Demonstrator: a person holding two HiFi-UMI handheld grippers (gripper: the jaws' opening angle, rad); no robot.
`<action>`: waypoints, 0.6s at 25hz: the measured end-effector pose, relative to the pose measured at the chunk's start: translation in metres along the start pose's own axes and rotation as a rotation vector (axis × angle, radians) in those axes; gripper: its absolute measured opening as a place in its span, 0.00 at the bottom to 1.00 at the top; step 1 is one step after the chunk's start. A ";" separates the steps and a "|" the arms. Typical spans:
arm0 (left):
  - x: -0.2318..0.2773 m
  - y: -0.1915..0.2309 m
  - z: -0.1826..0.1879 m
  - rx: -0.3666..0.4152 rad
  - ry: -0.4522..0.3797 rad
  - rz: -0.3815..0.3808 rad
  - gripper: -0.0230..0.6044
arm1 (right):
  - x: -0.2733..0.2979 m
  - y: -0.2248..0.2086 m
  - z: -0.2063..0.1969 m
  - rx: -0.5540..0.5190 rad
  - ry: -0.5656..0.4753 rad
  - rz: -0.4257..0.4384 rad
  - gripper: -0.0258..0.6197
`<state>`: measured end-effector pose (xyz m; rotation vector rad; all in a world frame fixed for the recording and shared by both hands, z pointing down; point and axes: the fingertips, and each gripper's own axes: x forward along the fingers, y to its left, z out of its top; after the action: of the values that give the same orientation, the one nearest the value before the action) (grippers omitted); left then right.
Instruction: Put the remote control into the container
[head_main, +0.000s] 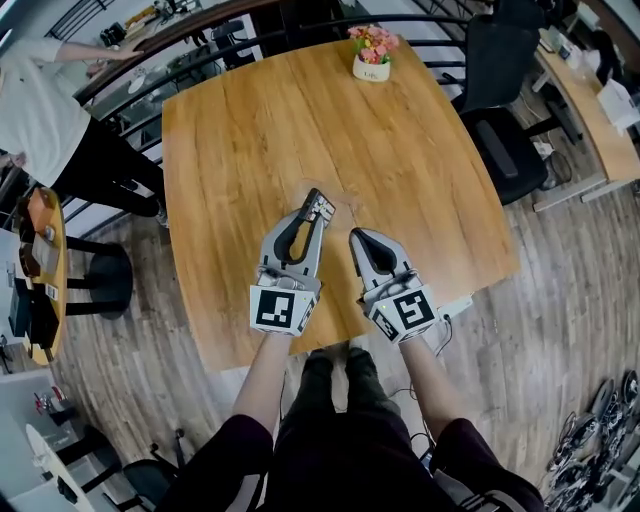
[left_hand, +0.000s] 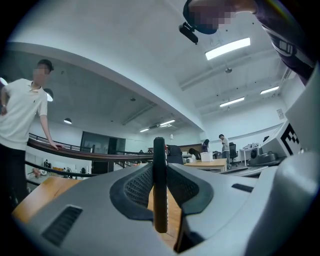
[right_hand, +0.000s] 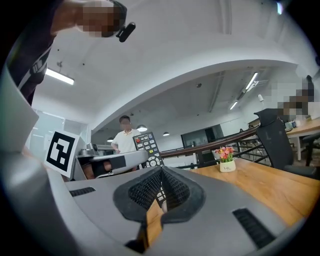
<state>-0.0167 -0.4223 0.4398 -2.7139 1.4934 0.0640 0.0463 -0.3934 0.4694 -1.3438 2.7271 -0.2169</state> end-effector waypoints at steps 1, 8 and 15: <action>0.007 0.003 -0.005 0.005 0.002 -0.001 0.17 | 0.004 -0.003 -0.004 0.005 0.002 -0.003 0.07; 0.033 0.023 -0.046 -0.019 0.033 0.008 0.17 | 0.014 -0.011 -0.025 0.013 0.025 -0.017 0.07; 0.045 0.027 -0.094 -0.050 0.103 0.053 0.17 | 0.011 -0.018 -0.038 0.021 0.048 -0.034 0.07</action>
<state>-0.0139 -0.4798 0.5306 -2.7557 1.6116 -0.0373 0.0480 -0.4095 0.5096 -1.3987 2.7342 -0.2829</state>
